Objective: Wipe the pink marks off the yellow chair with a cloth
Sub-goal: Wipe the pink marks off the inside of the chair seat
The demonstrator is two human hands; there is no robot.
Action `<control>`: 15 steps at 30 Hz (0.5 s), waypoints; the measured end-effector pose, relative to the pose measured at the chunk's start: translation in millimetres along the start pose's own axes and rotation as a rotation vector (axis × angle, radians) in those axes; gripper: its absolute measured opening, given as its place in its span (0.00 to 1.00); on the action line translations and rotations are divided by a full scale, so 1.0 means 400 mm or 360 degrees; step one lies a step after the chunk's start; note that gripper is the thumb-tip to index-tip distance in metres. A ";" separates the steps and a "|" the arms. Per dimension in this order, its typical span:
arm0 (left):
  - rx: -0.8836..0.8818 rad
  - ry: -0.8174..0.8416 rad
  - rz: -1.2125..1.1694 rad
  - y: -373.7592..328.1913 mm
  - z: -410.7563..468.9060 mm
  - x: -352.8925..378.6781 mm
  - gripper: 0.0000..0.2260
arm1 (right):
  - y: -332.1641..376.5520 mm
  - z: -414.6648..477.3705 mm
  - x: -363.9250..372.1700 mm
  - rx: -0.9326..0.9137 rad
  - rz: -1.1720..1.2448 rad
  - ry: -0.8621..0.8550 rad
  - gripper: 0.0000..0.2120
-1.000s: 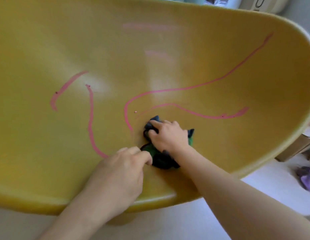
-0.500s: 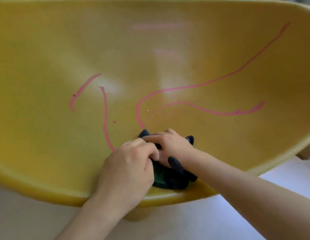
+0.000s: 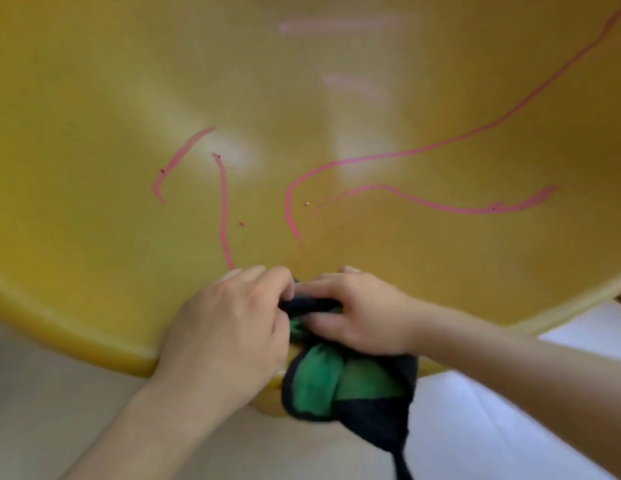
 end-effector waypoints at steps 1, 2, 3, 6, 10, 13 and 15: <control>0.0020 -0.0035 0.0090 0.015 -0.010 -0.011 0.09 | -0.067 0.008 -0.020 0.0176 -0.0166 -0.0006 0.20; 0.0016 -0.0052 0.0218 0.040 -0.025 -0.025 0.11 | -0.141 0.011 -0.049 0.0470 -0.0340 0.0009 0.21; 0.0007 -0.0044 0.0319 0.069 -0.041 -0.039 0.14 | -0.209 0.008 -0.081 0.0794 -0.0453 -0.0069 0.21; 0.0255 0.0012 0.0470 0.138 -0.078 -0.075 0.27 | -0.249 0.022 -0.092 0.1248 -0.0314 -0.0356 0.21; 0.0550 0.0195 0.0536 0.167 -0.079 -0.076 0.31 | 0.046 0.088 0.050 0.0464 -0.0105 -0.0158 0.20; 0.0589 0.0182 0.0447 0.163 -0.080 -0.087 0.30 | 0.134 0.115 0.072 0.0103 0.0051 -0.0133 0.20; 0.0622 0.0125 0.0441 0.153 -0.079 -0.098 0.32 | 0.001 0.094 0.027 0.0247 -0.0209 -0.0087 0.22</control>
Point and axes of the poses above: each hand's wrist, its own z-axis towards the middle knuckle, its own x-axis out of the palm, y = z × x, the point moved 1 cm from there along z, towards the middle knuckle, and after that the axes turned 1 degree about -z, right-handed, at the moved point
